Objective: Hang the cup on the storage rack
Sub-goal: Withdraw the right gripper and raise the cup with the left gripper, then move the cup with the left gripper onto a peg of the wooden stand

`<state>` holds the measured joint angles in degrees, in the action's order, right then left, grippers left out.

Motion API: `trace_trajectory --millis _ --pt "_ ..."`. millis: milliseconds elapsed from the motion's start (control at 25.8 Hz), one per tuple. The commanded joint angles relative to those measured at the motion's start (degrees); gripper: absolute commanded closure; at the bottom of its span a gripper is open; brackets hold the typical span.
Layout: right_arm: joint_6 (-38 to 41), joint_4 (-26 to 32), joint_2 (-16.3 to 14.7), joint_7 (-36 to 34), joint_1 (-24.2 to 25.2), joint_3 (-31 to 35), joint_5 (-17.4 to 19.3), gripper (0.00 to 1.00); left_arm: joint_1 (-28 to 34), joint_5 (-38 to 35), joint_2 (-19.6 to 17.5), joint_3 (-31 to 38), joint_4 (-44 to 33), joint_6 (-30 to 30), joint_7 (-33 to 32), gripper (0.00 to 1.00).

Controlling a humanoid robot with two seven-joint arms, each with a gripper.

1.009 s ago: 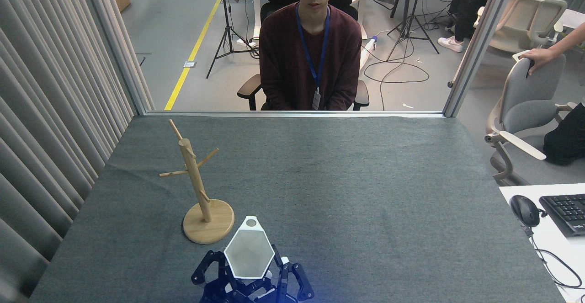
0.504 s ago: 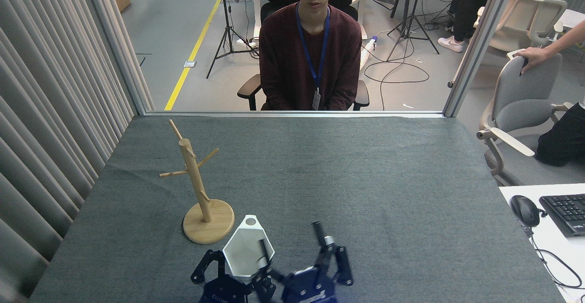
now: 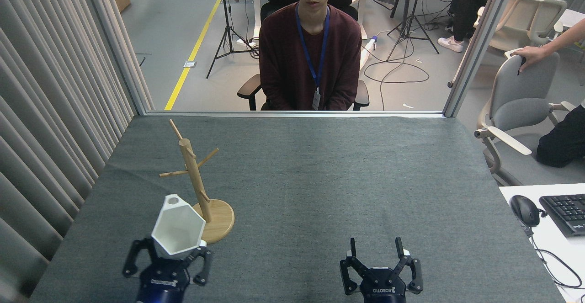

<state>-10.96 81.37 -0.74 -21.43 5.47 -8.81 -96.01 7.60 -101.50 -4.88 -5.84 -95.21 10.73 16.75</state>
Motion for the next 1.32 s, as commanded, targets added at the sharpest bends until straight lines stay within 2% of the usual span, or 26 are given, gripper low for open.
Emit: trace_trajectory --millis 0,194,427,621,853,1047,1280 --pt "-0.03 -0.24 0.12 0.16 0.24 0.46 -0.23 0.01 -3.91 -5.98 -1.8 4.43 3.89 2.9 0.04 0.48" --pt "0.06 -0.16 0.3 0.43 -0.37 0.46 -0.23 0.01 -9.36 -11.17 -4.43 4.61 11.1 3.33 2.15 0.47" --pt "0.23 -0.16 -0.32 0.43 -0.63 0.55 -0.05 0.01 -14.45 -15.74 -3.55 4.52 18.92 4.83 2.32 0.47" --pt "0.23 -0.16 -0.49 0.43 -0.63 0.55 2.06 0.01 -17.27 -16.36 -3.47 4.26 25.07 7.99 2.41 0.47" --pt "0.23 -0.24 -0.32 0.43 -0.72 0.55 2.14 0.01 -18.15 -16.8 -3.47 3.99 26.21 8.43 2.5 0.47" --pt "0.15 -0.24 -0.23 0.43 -0.81 0.64 2.23 0.01 -18.94 -21.72 -1.27 3.9 28.23 9.58 2.5 0.47" --pt "0.32 -0.33 -0.41 0.34 -0.63 1.78 2.5 0.01 -20.43 -23.56 0.67 3.73 29.11 9.66 2.41 0.47"
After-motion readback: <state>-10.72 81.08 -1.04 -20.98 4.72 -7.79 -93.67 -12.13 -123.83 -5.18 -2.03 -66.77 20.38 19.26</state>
